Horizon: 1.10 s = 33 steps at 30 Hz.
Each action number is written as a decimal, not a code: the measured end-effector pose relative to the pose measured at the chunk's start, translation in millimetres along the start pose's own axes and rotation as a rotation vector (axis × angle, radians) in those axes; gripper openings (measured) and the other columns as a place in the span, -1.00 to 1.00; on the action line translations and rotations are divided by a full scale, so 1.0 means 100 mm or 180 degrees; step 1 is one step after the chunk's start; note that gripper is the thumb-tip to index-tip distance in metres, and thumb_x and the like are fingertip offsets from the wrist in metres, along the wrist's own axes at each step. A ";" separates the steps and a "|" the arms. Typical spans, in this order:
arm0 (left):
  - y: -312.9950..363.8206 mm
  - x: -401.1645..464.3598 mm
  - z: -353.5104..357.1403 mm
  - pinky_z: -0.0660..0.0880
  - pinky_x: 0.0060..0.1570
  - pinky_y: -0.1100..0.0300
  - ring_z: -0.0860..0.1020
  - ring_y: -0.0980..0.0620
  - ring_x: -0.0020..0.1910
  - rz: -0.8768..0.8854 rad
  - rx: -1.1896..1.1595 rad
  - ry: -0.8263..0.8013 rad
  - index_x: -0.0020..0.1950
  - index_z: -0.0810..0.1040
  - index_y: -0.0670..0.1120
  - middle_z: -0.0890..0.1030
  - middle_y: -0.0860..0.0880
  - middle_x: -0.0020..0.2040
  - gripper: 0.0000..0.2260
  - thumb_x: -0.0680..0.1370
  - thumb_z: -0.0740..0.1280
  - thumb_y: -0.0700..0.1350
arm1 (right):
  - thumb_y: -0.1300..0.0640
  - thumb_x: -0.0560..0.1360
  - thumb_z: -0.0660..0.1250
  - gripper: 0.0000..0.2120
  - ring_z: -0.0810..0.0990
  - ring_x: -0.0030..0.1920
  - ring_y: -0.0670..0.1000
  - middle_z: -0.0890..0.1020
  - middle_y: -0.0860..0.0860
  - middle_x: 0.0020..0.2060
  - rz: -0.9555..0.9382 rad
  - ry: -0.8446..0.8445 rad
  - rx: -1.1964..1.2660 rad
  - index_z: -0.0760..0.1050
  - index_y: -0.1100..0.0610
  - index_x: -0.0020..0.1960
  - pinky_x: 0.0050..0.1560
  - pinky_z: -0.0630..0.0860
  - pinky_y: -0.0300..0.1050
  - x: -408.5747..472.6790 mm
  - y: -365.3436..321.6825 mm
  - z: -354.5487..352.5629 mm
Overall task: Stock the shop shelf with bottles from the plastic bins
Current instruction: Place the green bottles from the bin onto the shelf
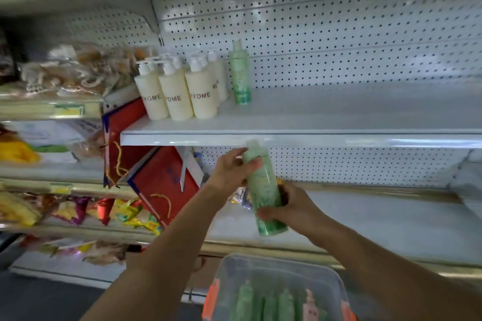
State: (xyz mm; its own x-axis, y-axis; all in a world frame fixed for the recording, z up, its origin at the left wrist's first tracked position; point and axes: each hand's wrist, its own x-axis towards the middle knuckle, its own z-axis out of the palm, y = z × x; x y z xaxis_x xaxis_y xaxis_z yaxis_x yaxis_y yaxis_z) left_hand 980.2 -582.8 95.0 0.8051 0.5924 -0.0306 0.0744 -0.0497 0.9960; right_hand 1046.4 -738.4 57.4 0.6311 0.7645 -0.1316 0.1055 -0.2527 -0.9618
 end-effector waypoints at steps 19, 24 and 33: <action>1.40 0.79 -0.65 0.60 0.06 0.07 0.61 -0.02 0.06 0.1168 0.0441 0.0020 0.26 0.53 -0.08 0.60 -0.10 0.14 -0.64 0.48 0.45 -0.20 | 0.23 0.26 0.59 -0.45 0.60 -0.05 -0.07 0.59 -0.04 -0.05 -0.0970 0.0896 -0.0100 0.43 0.11 0.15 -0.05 0.59 -0.12 1.00 -1.34 0.14; 1.51 1.12 -0.77 0.51 -0.21 0.41 0.60 0.14 -0.12 0.1353 0.0772 0.0096 0.11 0.61 -0.12 0.65 -0.02 -0.04 -0.75 0.45 0.49 -0.20 | 0.28 0.26 0.58 -0.47 0.56 -0.12 -0.12 0.56 -0.09 -0.12 -0.1023 0.1077 -0.0099 0.41 0.11 0.12 -0.21 0.50 -0.29 1.45 -1.39 0.22; 1.56 1.62 -0.86 0.50 0.11 0.11 0.52 -0.01 0.12 0.1765 0.1991 0.0007 0.42 0.32 0.05 0.51 0.01 0.14 -0.41 0.45 0.48 -0.11 | 0.21 0.30 0.56 -0.46 0.57 -0.11 -0.08 0.56 -0.06 -0.08 -0.0940 0.1291 -0.0382 0.33 0.10 0.15 -0.31 0.47 -0.39 2.05 -1.34 0.27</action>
State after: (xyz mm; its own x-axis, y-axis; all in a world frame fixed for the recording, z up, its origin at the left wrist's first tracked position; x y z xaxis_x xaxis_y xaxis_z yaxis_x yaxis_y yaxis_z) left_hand 1071.3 -425.6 252.9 0.8201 0.3519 0.4512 -0.0190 -0.7713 0.6362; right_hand 1140.9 -531.3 153.1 0.8058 0.5281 0.2679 0.3965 -0.1453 -0.9065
